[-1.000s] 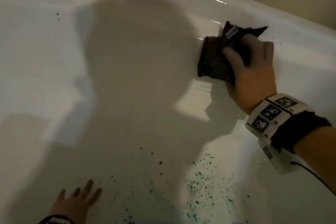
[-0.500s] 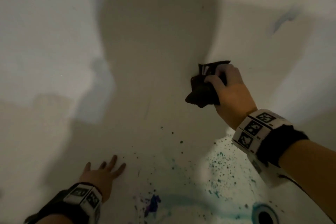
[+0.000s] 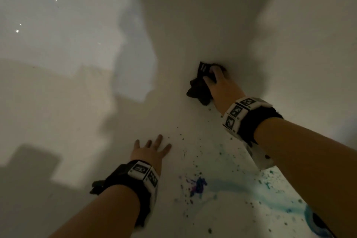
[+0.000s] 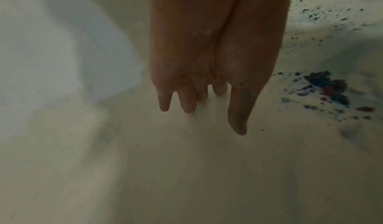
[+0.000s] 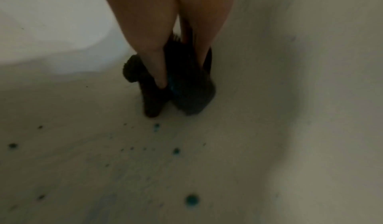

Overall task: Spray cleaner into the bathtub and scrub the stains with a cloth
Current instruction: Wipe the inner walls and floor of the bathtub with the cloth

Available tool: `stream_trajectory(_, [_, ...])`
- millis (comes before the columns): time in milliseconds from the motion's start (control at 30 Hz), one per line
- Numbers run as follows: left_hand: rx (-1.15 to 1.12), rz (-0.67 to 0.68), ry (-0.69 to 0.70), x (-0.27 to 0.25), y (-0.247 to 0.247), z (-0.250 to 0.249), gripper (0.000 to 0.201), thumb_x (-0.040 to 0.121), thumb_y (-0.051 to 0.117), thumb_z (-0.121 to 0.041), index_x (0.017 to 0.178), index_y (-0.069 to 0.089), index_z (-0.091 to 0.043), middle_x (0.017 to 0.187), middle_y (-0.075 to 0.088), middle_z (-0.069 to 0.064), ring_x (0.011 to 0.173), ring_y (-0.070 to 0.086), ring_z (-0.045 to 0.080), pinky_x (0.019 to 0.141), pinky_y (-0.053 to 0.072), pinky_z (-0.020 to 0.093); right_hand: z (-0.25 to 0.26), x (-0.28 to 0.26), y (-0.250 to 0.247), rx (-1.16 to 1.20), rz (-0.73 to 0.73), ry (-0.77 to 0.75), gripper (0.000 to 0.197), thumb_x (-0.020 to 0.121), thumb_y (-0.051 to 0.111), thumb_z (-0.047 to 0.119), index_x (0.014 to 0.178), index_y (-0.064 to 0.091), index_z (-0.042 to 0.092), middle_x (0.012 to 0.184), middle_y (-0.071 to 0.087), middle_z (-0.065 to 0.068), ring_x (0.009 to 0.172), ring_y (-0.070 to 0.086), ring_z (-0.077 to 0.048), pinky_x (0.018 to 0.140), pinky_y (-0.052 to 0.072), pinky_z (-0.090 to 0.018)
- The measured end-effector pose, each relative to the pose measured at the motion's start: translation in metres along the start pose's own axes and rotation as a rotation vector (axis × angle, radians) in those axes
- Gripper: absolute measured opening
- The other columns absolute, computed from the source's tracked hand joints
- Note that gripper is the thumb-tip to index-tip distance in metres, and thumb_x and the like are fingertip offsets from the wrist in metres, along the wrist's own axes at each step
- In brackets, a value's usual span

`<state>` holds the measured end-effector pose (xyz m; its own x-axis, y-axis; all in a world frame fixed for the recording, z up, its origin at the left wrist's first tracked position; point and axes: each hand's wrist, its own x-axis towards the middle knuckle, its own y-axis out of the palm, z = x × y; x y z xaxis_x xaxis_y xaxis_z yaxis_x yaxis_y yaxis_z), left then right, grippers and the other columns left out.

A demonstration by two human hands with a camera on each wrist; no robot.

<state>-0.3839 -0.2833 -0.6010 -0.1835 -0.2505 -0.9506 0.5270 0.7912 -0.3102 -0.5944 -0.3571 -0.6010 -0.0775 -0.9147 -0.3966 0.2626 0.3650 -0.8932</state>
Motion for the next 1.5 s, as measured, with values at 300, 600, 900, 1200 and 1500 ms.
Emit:
stream_trajectory(300, [0.005, -0.001, 0.011, 0.007, 0.002, 0.003, 0.080, 0.095, 0.042, -0.019, 0.146, -0.018, -0.032, 0.153, -0.027, 0.002, 0.145, -0.003, 0.025, 0.117, 0.001, 0.048, 0.020, -0.015, 0.052, -0.111, 0.237, -0.155, 0.057, 0.097, 0.043, 0.033, 0.147, 0.022, 0.017, 0.151, 0.019, -0.016, 0.131, 0.032, -0.033, 0.103, 0.032, -0.032])
stream_trajectory(600, [-0.081, -0.281, -0.033, 0.003, 0.010, 0.013, 0.080, 0.089, 0.049, -0.013, 0.150, -0.002, -0.025, 0.158, -0.010, -0.001, 0.142, 0.019, 0.019, 0.118, 0.005, 0.041, 0.026, -0.134, 0.096, -0.308, 0.477, -0.360, 0.060, 0.095, 0.047, 0.017, 0.148, 0.017, 0.021, 0.155, 0.004, -0.005, 0.138, 0.015, -0.035, 0.106, 0.035, -0.045])
stream_trajectory(900, [-0.305, -0.344, -0.182, 0.011, 0.065, 0.020, 0.122, 0.074, 0.076, -0.033, 0.147, -0.019, -0.012, 0.152, -0.029, 0.006, 0.144, -0.013, 0.028, 0.117, 0.013, 0.041, 0.015, -0.176, 0.109, -0.013, 0.266, -0.181, 0.047, 0.077, 0.066, 0.006, 0.122, 0.054, 0.009, 0.137, 0.042, -0.008, 0.117, 0.045, -0.033, 0.087, 0.048, -0.037])
stream_trajectory(1200, [-0.356, -0.402, -0.193, 0.016, 0.070, 0.020, 0.120, 0.072, 0.078, -0.026, 0.148, -0.015, -0.016, 0.153, -0.026, 0.003, 0.144, -0.013, 0.027, 0.117, 0.017, 0.039, 0.104, -0.129, 0.100, 0.011, 0.205, -0.296, 0.067, 0.088, 0.058, 0.029, 0.145, 0.025, 0.014, 0.156, 0.005, -0.010, 0.142, 0.004, -0.037, 0.115, 0.017, -0.050])
stream_trajectory(1500, [-0.362, -0.415, -0.185, 0.015, 0.072, 0.022, 0.120, 0.072, 0.078, -0.029, 0.148, -0.014, -0.019, 0.153, -0.026, 0.001, 0.144, -0.014, 0.024, 0.116, 0.014, 0.039, 0.079, -0.115, 0.114, -0.159, 0.330, -0.194, 0.059, 0.099, 0.035, 0.022, 0.149, 0.003, 0.022, 0.156, -0.015, -0.004, 0.141, -0.014, -0.036, 0.111, 0.013, -0.061])
